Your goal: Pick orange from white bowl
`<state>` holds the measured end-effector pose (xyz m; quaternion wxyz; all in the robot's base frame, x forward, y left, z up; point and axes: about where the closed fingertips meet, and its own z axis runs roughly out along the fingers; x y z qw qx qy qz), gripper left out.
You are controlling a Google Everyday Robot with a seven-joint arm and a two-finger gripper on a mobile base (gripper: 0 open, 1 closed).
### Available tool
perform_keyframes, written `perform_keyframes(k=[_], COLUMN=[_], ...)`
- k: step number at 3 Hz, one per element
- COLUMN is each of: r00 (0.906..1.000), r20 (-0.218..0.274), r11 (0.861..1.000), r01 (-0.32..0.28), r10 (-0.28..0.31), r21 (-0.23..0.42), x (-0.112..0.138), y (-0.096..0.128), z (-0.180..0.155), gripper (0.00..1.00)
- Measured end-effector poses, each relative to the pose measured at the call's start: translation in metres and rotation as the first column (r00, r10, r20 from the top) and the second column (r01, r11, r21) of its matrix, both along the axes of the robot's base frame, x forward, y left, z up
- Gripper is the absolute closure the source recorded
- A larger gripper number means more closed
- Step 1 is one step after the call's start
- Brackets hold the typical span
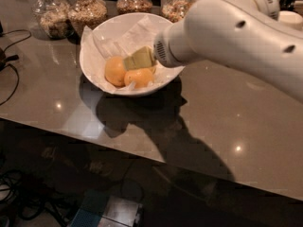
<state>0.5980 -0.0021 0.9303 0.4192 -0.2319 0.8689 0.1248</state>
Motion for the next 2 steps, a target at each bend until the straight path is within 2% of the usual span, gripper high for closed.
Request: perform_keyframes(k=[1,2], r00=[0.9973,0.9926], r20=[0.011,0.027], r11=[0.995,0.992], r01=[0.073,0.120], r10=[-0.073,-0.119], r21=[-0.062,-0.049], x=[-0.018,-0.027], y=[-0.013,0.001], z=[-0.013,-0.009], gripper=[0.10,0.12])
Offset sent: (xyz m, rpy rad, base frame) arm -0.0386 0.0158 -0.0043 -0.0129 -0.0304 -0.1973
